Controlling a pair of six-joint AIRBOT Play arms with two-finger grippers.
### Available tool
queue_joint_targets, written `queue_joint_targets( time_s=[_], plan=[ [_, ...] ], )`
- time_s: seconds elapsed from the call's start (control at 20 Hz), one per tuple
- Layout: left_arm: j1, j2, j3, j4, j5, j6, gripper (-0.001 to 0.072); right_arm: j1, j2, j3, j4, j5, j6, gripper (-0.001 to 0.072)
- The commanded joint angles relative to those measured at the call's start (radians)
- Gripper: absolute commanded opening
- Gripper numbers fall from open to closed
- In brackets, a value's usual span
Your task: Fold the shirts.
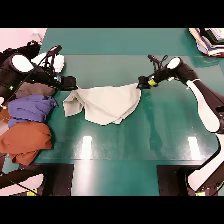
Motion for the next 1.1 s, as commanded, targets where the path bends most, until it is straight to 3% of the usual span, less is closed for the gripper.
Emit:
queue_joint_targets(
  time_s=[0.0,0.15,0.35,0.65,0.85,1.05],
  plan=[
    [0.001,0.029,0.043,0.010,-0.005,0.000,0.0024,-0.002,0.046,0.109,-0.066,0.019,-0.016,0.0010],
    [0.001,0.128,0.195,0.042,-0.008,-0.002,0.0024,-0.044,0.224,0.229,-0.183,0.114,-0.017,0.0011],
    [0.001,0.277,0.422,0.036,-0.033,-0.002,0.0024,-0.100,0.476,0.367,-0.200,0.292,-0.016,0.0011],
    [0.001,0.387,0.614,-0.040,-0.165,-0.029,0.0024,-0.109,0.867,0.223,-0.202,0.214,-0.016,0.0011],
    [0.001,0.378,0.615,-0.077,-0.294,-0.046,0.0024,-0.109,0.961,0.167,-0.202,0.240,0.058,0.0010],
    [0.001,0.309,0.495,0.006,-0.436,-0.046,0.0024,-0.108,0.893,0.014,-0.196,0.371,0.148,0.0011]
  ],
)
